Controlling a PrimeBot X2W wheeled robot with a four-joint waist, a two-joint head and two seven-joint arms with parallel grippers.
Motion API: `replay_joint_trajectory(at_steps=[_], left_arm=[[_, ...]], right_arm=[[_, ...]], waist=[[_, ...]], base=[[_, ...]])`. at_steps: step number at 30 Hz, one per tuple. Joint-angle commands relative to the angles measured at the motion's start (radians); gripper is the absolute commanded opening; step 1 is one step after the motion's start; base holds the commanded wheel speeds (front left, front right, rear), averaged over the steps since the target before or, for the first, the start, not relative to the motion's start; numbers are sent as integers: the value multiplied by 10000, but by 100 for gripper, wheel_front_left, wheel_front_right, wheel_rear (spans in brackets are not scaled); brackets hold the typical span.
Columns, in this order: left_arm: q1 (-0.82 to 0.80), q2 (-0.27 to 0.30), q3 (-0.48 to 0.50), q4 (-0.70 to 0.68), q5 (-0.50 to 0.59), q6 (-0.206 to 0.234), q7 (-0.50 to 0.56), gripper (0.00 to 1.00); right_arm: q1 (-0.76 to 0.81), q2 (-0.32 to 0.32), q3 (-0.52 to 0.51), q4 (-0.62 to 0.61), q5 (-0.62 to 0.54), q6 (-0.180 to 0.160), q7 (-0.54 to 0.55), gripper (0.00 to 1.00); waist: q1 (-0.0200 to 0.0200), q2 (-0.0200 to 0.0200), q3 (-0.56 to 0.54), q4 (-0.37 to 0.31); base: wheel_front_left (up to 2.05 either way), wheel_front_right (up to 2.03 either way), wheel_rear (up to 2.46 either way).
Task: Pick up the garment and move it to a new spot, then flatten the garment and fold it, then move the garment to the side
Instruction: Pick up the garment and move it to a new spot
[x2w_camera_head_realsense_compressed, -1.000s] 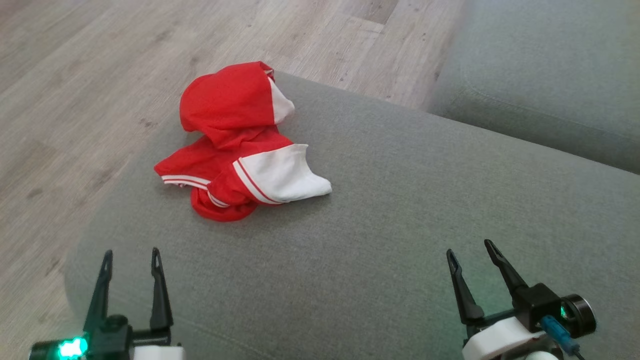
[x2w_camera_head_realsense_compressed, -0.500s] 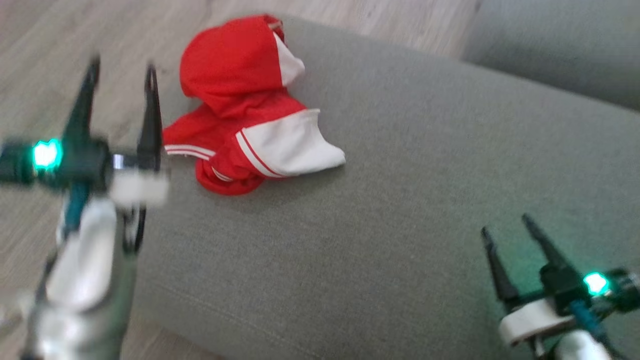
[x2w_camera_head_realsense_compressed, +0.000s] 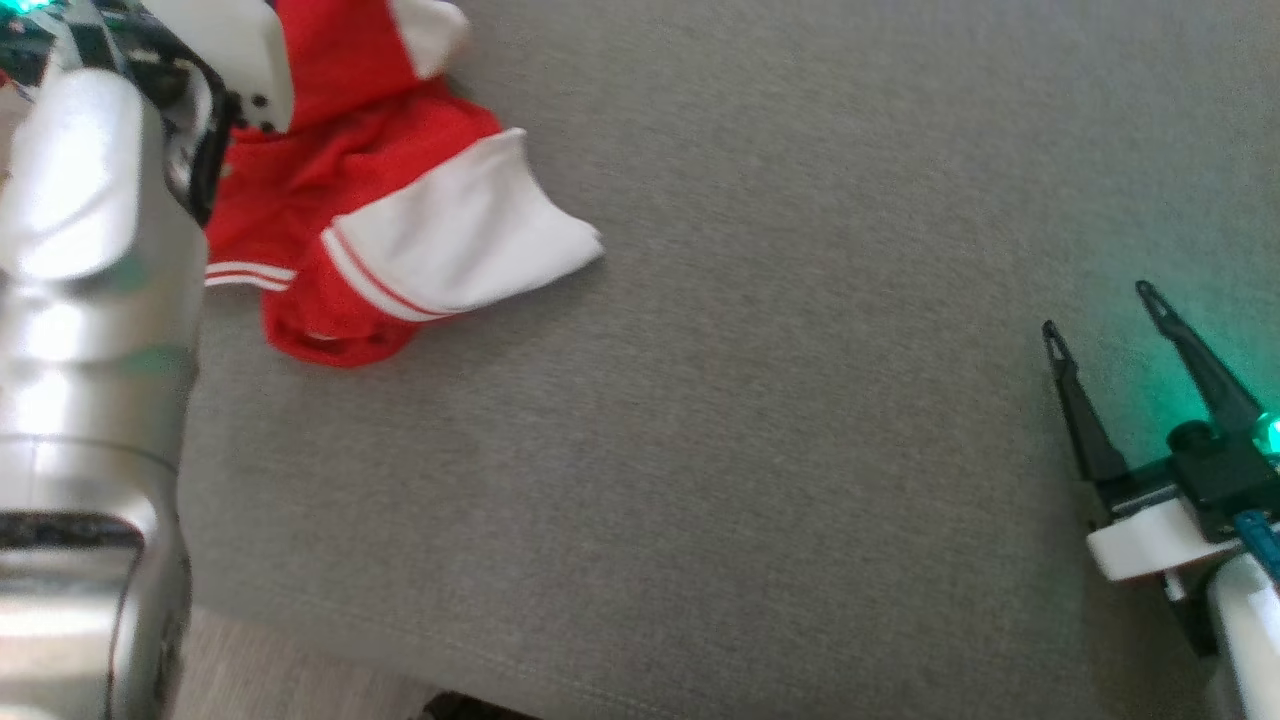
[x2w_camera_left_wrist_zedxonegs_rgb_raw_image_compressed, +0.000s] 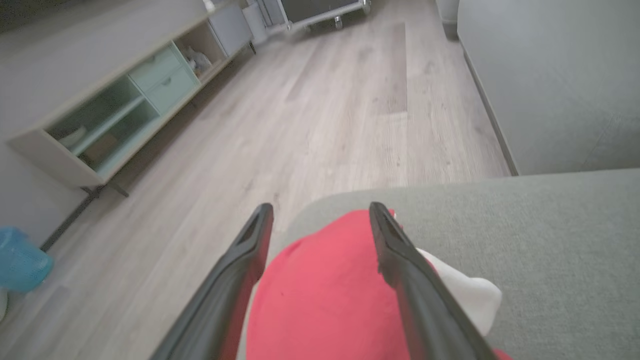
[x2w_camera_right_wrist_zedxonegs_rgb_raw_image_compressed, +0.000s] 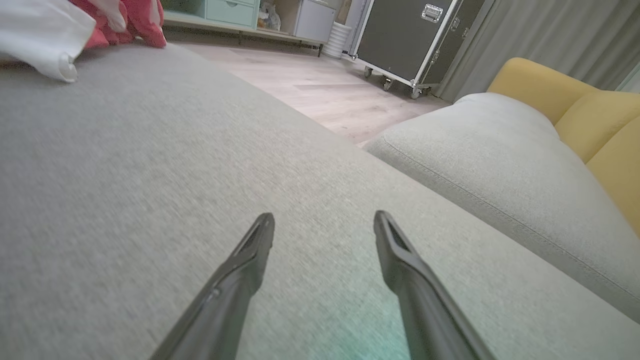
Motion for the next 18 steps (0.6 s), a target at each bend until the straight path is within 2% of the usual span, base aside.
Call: replay_joint_trajectory(at_steps=[1,8,11,13,14,15,18], left_arm=[[-765,607,259,262,-83,-86,411,100],[-1634,998,-205,2589,-228,-343,1548,100],[-1540,1307,-415,3413,7,-50,2242,100],[-1516,1430,-481,3566,105,314,2210,100],[-1489,1454,-513,3605,134,421,2107,45],[-1480,1456,-534,3611,135,456,1922,0],[-1556,1525,-630,3421,177,464,949,0]], right_arm=[[-165,-311,149,-388,-22,-7,-107,100],[-255,-548,-24,-638,44,-7,-107,100],[-298,-478,-47,-707,21,-7,-107,100],[-292,-438,-78,-756,-19,-7,-107,100],[-280,-427,-76,-755,-35,-7,-107,100],[-277,-409,-88,-742,-44,-7,-107,100],[-321,-301,-62,-633,-28,-7,-107,100]], waist=[[-1,0,629,-600],[-1,0,1150,-1167],[-1,0,1264,-1272],[-1,0,1356,-1258],[-1,0,1379,-1236],[-1,0,1388,-1205],[-1,0,1234,-1137]], base=[[0,0,0],[0,0,0],[0,0,0],[0,0,0],[0,0,0],[0,0,0],[0,0,0]])
